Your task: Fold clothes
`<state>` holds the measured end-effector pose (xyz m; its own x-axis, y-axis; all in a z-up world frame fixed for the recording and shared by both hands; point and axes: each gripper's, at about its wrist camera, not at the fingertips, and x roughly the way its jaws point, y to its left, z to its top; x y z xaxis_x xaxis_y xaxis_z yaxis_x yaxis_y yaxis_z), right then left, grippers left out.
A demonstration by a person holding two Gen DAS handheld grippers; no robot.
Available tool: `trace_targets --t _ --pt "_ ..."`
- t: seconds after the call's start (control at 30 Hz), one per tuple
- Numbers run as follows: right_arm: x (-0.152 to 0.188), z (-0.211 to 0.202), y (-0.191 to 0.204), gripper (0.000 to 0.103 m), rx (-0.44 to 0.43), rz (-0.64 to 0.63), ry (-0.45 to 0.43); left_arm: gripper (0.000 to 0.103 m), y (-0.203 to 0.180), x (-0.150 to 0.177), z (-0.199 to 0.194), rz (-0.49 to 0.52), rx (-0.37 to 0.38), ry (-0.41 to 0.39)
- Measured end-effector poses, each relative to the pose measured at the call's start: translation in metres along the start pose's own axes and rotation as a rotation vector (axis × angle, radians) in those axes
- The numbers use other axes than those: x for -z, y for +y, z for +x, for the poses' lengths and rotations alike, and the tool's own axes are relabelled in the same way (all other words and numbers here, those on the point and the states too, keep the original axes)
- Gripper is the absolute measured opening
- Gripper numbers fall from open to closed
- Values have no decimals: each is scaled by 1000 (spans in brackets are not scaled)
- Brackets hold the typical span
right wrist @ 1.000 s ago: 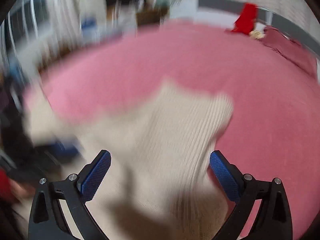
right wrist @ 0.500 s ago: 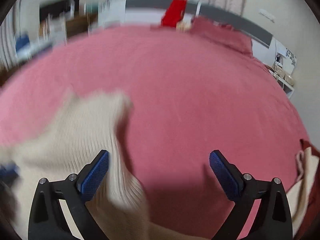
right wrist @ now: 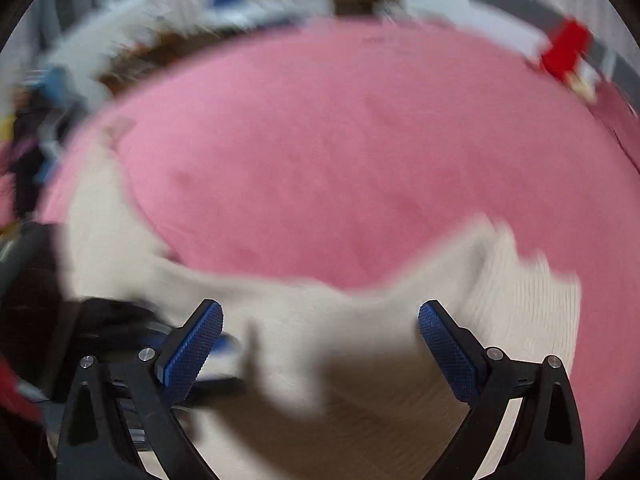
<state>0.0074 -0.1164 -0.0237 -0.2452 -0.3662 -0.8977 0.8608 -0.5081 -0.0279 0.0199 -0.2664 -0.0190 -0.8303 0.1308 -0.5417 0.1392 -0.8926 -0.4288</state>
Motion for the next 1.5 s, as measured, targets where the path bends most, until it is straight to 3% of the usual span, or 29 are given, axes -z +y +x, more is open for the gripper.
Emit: trace_targets --t 0.07,0.13,0.27,0.4,0.47,0.53,0.6,0.73,0.77,0.83,0.9,0.97,1.0,1.1,1.17,1.2,1.33,1.4,1.5 --pt "3 23 -37 100 42 156 30 26 0 0 0 -1 -1 -1" --pt "-3 32 -51 103 -4 297 -42 26 1 0 -1 -2 -2 -1" --pt "-32 51 -24 103 13 270 -117 26 1 0 -1 -3 -4 -2" --pt "-49 51 -9 103 -39 275 -180 26 2 0 -2 -4 -6 -3" --pt "-41 31 -29 103 -106 351 -272 26 1 0 -2 -3 -9 -2" --pt "-31 2 -61 103 -78 411 -380 26 0 0 -2 -2 -12 -2" --pt "-12 -27 -74 103 50 439 -390 26 0 0 -3 0 -15 -1" --pt "2 -12 -131 103 232 500 -217 26 -1 -1 -3 2 -19 0" --pt "4 -2 -143 103 265 480 -153 26 -1 -1 -3 2 -18 0" --pt "-3 30 -139 103 351 293 -48 26 0 -2 -3 0 -15 0" --pt "-10 43 -138 103 458 176 -60 26 1 -2 -3 -1 -12 -2" --pt "-20 48 -156 103 645 188 -79 26 2 -2 -3 -4 -8 -3" --pt "-20 50 -168 103 690 212 -69 26 2 -2 -2 -6 -5 -3" --pt "-18 52 -197 103 662 244 -51 26 4 -2 -3 -6 -3 -4" --pt "-14 48 -211 103 777 246 -24 26 5 -2 -3 -7 -2 -4" --pt "-12 40 -214 103 785 265 -45 26 5 -2 -3 -7 -1 -4" --pt "-2 -14 -209 103 568 390 -277 26 4 -3 -2 -3 -5 -2" --pt "1 -27 -184 103 435 318 -348 26 4 -4 -2 -2 -6 0" --pt "-3 -20 -120 103 128 140 -399 26 4 -4 -2 -3 -6 1"
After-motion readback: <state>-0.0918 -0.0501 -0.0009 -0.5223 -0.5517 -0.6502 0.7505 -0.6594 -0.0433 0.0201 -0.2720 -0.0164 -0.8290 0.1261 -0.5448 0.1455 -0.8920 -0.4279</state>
